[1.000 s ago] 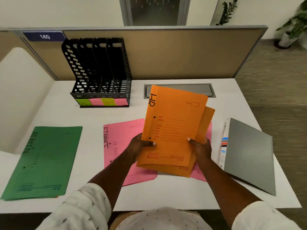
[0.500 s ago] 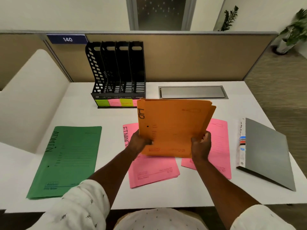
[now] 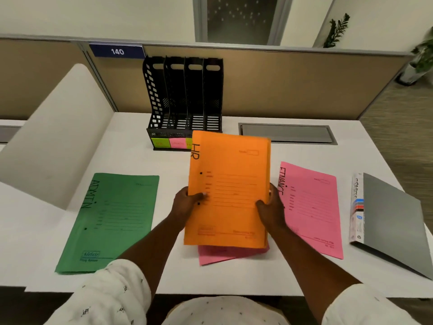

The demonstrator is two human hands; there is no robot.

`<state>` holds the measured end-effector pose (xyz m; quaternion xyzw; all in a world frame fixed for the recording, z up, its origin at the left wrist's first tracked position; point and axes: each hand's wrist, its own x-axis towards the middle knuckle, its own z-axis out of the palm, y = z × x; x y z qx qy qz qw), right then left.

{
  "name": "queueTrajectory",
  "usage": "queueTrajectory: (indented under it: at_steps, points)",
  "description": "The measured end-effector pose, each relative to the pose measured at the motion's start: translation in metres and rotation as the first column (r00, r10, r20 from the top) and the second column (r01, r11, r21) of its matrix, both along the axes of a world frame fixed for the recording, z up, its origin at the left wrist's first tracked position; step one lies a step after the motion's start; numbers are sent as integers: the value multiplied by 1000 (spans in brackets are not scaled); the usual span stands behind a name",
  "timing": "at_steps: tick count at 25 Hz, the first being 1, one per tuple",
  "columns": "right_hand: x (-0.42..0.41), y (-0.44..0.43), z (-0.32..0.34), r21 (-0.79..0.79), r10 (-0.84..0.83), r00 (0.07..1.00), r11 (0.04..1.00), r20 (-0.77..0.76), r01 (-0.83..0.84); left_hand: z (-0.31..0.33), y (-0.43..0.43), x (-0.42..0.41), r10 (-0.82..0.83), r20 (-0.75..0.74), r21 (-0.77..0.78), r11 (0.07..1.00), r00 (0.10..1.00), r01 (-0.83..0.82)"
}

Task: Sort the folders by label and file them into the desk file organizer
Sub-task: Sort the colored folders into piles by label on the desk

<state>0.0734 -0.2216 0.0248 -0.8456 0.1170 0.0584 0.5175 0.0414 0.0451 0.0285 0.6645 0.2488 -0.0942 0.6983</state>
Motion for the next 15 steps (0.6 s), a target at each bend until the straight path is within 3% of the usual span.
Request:
queueTrajectory:
  at_steps: [9,13,15]
  points:
    - [-38,52,-49,83,379,875,924,-300,-372,-56,70,-67,227,-317,265,954,921,-143]
    - [-42,55,-63,32,440,820,887,-365,-461,-61,70,-68,256,-356,476,877,899,-62]
    - [-40,53,-65,-19,451,803,868,-388,-497,-58,66,-63,234,-379,618,784,895,57]
